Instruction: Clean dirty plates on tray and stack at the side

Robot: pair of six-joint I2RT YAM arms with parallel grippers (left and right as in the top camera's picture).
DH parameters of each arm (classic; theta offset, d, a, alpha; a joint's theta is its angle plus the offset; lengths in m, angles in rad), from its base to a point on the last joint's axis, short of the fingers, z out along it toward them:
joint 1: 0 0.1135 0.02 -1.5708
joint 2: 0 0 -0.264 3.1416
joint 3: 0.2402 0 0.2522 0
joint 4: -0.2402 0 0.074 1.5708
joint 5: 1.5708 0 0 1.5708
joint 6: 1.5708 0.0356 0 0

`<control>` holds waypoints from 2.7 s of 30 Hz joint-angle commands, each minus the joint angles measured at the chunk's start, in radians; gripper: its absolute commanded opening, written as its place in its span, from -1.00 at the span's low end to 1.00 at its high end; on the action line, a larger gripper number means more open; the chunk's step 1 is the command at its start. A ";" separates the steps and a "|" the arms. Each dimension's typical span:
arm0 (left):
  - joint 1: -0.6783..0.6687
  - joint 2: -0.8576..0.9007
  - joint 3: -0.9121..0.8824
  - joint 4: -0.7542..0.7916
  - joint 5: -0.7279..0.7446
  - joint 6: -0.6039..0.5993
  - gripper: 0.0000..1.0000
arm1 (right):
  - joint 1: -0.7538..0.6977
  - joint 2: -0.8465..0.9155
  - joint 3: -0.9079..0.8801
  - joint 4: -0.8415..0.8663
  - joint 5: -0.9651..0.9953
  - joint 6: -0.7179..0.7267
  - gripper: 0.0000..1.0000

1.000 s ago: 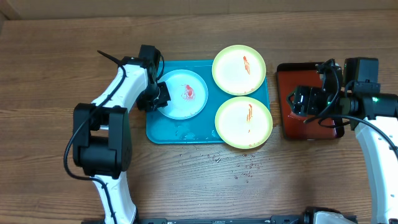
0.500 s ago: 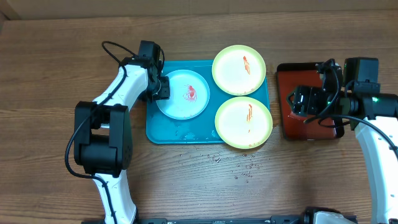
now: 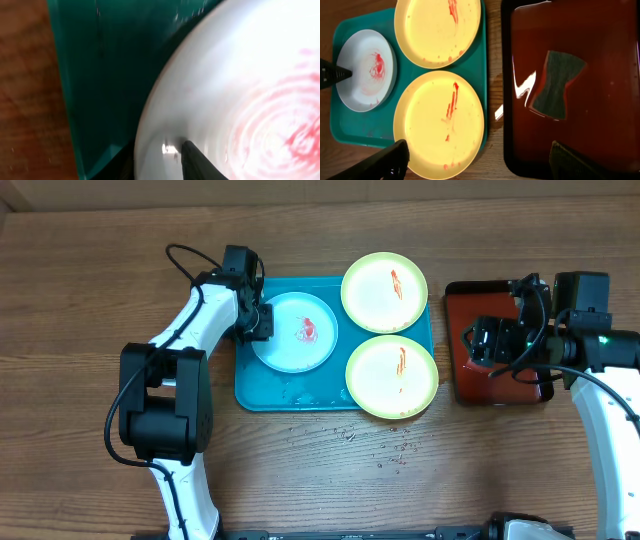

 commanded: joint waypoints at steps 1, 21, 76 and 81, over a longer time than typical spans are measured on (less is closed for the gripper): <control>-0.007 0.018 0.008 -0.022 0.018 0.008 -0.38 | 0.008 -0.001 0.008 0.011 -0.005 0.003 0.81; -0.006 0.018 0.008 0.014 0.019 -0.053 -0.92 | 0.008 0.172 0.148 0.031 0.177 0.263 -0.35; -0.007 0.018 0.008 -0.036 0.023 -0.098 -0.92 | 0.010 0.655 0.125 0.083 0.329 0.197 -0.49; -0.007 0.018 0.008 -0.035 0.023 -0.098 -0.91 | 0.010 0.655 0.130 0.060 0.329 0.221 -0.81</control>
